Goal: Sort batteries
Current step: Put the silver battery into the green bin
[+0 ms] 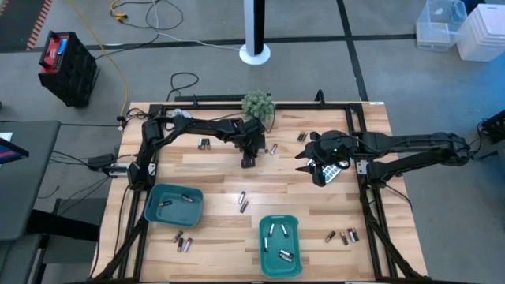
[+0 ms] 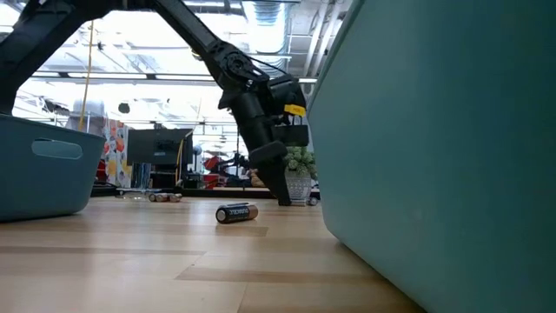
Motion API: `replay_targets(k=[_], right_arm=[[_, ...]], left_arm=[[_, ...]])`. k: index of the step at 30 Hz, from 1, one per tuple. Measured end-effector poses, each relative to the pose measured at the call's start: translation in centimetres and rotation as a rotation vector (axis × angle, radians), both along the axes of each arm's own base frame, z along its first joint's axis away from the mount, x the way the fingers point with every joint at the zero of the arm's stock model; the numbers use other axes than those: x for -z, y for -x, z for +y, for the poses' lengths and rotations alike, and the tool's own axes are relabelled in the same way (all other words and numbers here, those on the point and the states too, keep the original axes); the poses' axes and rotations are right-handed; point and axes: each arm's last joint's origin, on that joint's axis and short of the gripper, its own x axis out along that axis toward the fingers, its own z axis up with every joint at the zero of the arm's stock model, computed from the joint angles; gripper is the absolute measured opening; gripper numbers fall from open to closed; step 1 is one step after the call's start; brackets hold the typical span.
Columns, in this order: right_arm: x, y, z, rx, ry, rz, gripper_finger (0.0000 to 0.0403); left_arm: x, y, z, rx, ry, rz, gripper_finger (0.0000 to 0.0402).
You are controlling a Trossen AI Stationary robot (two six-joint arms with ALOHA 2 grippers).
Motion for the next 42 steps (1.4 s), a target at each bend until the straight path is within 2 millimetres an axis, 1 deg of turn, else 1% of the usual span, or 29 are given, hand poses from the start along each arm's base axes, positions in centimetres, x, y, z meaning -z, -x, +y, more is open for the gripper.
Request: replay_targets(k=[7,13,16,20,26,29,31,33,38,42], right_arm=[[0.0,0.0,0.0,0.001,-0.002,-0.002,0.0223],[0.0,0.0,0.0,0.001,-0.002,-0.002,0.0224],[0.0,0.0,0.0,0.005,-0.007,-0.002,0.0223],[0.0,0.0,0.0,0.016,-0.020,-0.005,0.0224],[-0.3,-0.2,0.0,0.016,-0.019,-0.037,0.0224],[-0.4,-0.3,-0.1,0.029,-0.001,-0.057,0.0224],[-0.5,-0.4,-0.2,0.045,0.015,-0.068,0.0224],[-0.7,-0.5,-0.3,0.065,0.032,-0.082,0.0224],[-1.3,-0.9,-0.4,0.084,0.075,-0.162,0.0224],[-1.9,-1.1,-0.6,0.130,0.131,-0.217,0.0224]], left_arm=[[0.1,0.0,0.0,0.000,0.003,0.005,0.0039],[0.1,0.0,-0.3,0.010,0.005,0.010,0.0039],[-0.2,0.0,-0.5,0.016,0.002,0.007,0.0039],[-1.5,0.4,-0.8,0.017,-0.017,0.000,0.0039],[-5.5,0.9,-1.8,0.041,-0.052,-0.092,0.0039],[-7.3,0.9,-3.3,0.076,-0.065,-0.140,0.0039],[-8.6,0.8,-4.7,0.112,-0.071,-0.175,0.0039],[-9.3,0.7,-6.4,0.160,-0.076,-0.195,0.0039],[-10.1,0.1,-11.6,0.325,-0.096,-0.241,0.0039],[-10.2,-0.2,-15.6,0.439,-0.101,-0.288,0.0039]])
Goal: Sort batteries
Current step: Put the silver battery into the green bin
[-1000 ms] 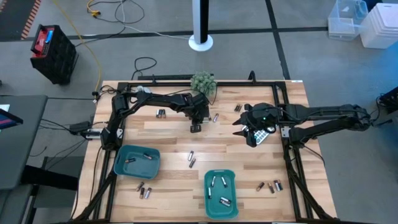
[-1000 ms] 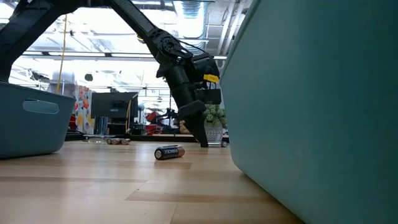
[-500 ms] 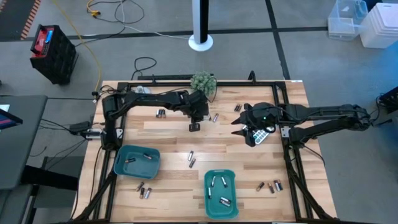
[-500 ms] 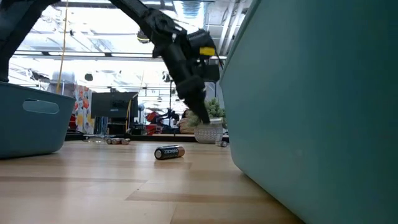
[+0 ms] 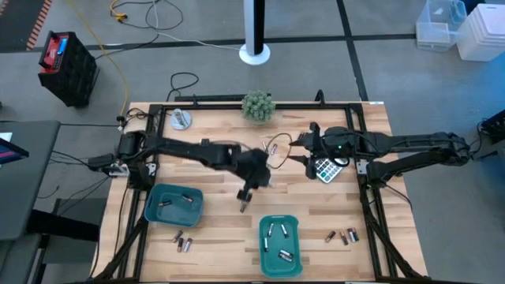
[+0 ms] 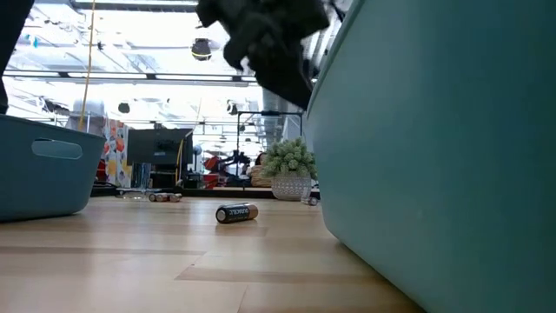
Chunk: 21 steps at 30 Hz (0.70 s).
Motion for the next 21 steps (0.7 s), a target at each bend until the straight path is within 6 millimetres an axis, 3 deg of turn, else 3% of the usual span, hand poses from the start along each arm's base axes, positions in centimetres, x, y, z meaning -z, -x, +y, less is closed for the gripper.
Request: replay_targets(k=[11,15,21], right_arm=[[-1.1,1.1,-1.7,0.141,0.034,-0.067,0.0224],[-1.1,1.2,-2.3,0.170,0.034,-0.064,0.0224],[-1.0,1.3,-2.9,0.214,0.006,-0.070,0.0224]], left_arm=[[-0.1,0.1,-7.7,0.242,0.068,-0.116,0.0039],[-0.5,0.4,-9.6,0.377,0.140,-0.154,0.0039],[0.2,0.4,-11.1,0.390,0.170,-0.139,0.0039]])
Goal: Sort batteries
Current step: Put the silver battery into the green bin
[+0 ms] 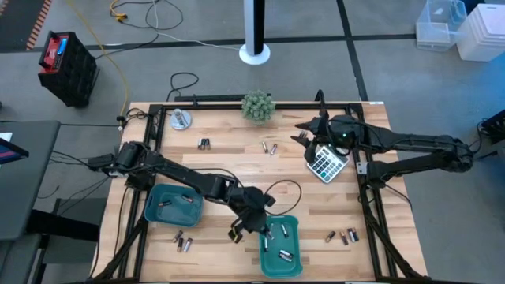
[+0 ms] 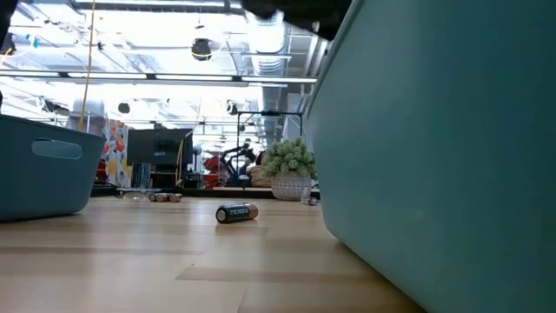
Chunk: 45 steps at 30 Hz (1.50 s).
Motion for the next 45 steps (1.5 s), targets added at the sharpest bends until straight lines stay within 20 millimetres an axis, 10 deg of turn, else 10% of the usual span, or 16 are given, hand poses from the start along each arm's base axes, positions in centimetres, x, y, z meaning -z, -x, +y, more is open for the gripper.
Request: replay_targets(k=[6,17,36,45], right_arm=[[0.0,0.0,0.0,0.002,-0.001,-0.003,0.0224],[0.0,0.0,0.0,0.007,-0.017,-0.006,0.0224],[3.2,-1.3,-3.8,0.213,-0.173,0.116,0.0223],[8.5,-4.0,-6.8,0.235,-0.310,0.285,0.0223]], left_arm=[[1.3,-0.7,-0.2,-0.077,0.030,0.031,0.0049],[1.7,-0.6,0.2,-0.192,-0.012,0.073,0.0218],[-5.4,2.6,2.3,-0.553,-0.115,-0.093,0.0174],[-4.1,4.9,3.1,-0.650,-0.051,-0.129,0.0173]])
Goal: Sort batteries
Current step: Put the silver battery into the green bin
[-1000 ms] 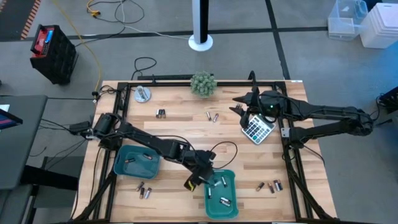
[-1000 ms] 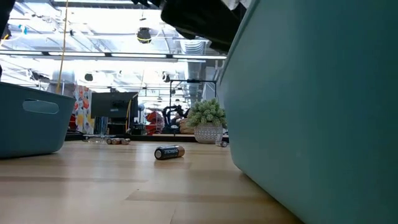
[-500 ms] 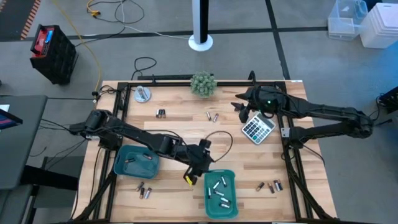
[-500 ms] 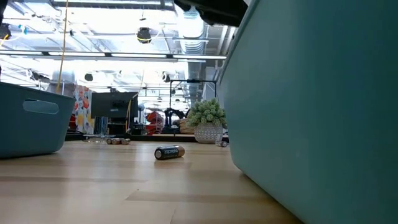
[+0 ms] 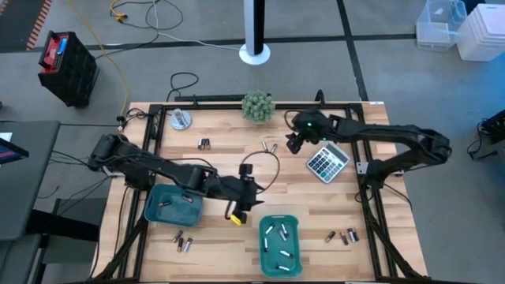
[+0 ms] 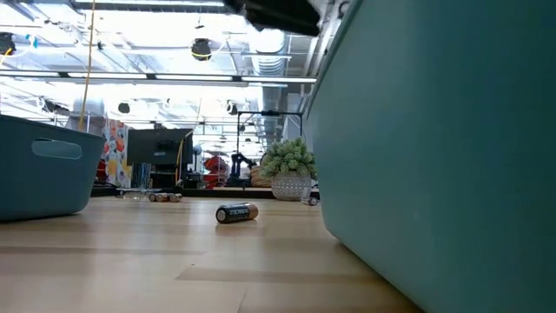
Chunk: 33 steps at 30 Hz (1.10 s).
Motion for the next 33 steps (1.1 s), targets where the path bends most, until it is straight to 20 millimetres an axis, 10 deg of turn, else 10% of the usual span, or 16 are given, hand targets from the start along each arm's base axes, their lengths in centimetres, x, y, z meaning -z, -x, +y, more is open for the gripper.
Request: replay_targets(k=[10,33], right_arm=[[1.7,-2.1,-2.9,0.030,-0.111,0.114,0.0223],[5.2,-9.4,-1.6,0.104,-0.306,0.252,0.0223]], left_arm=[[3.2,5.0,2.0,-0.217,0.115,-0.108,0.0173],[10.8,13.6,4.9,-0.433,0.334,-0.243,0.0173]])
